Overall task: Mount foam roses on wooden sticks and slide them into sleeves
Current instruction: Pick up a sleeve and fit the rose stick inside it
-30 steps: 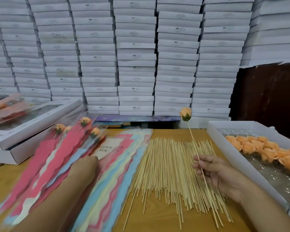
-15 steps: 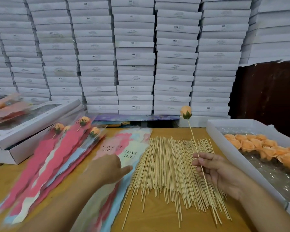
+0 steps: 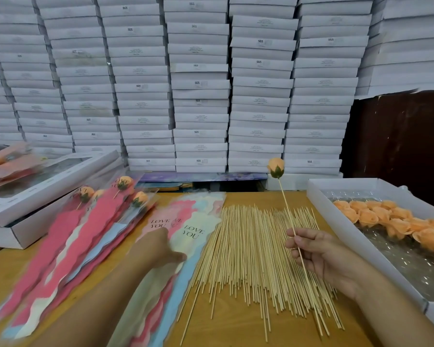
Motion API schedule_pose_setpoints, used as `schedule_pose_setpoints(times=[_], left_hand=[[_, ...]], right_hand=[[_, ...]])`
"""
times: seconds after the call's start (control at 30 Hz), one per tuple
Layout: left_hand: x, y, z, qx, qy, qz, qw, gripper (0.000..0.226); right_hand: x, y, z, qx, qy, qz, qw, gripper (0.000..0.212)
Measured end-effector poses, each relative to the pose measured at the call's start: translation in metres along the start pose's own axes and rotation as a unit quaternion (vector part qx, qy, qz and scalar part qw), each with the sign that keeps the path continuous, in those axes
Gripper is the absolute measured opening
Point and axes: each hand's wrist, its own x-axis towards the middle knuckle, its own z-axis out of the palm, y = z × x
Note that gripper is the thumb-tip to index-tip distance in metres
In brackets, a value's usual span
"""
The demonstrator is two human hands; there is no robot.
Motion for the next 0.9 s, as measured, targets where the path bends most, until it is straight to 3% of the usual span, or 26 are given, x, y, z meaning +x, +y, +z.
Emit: schedule_pose_setpoints(times=[0.17,0.3,0.47,0.57,0.73,0.8,0.9], left_hand=[[0.004,-0.001,0.002,-0.108,0.030,-0.013,0.994,0.078],[0.003,0.003,0.001,-0.230,0.051,-0.031,0.971,0.026],[-0.023,0.026,-0.015,-0.467,-0.118,-0.006,0.876,0.019],[-0.046,0.049,-0.014,-0.537,-0.188,0.028,0.822,0.024],[-0.075,0.079,-0.002,-0.563,-0.246,0.086,0.784,0.030],[-0.082,0.086,0.002,-0.571,-0.256,0.090,0.774,0.033],[-0.088,0.090,0.007,-0.576,-0.273,0.092,0.765,0.036]], right_hand=[[-0.002,-0.002,0.002,-0.009,-0.005,-0.002,1.000,0.041],[-0.004,-0.003,0.004,-0.012,-0.005,-0.001,1.000,0.042],[-0.006,-0.003,0.008,0.020,-0.029,0.024,0.999,0.039],[-0.010,-0.005,0.011,0.070,-0.071,0.054,0.994,0.040],[-0.017,-0.007,0.017,0.086,-0.110,0.097,0.985,0.075],[-0.018,-0.006,0.020,0.088,-0.096,0.105,0.986,0.070],[-0.018,-0.007,0.024,0.095,-0.083,0.109,0.986,0.028]])
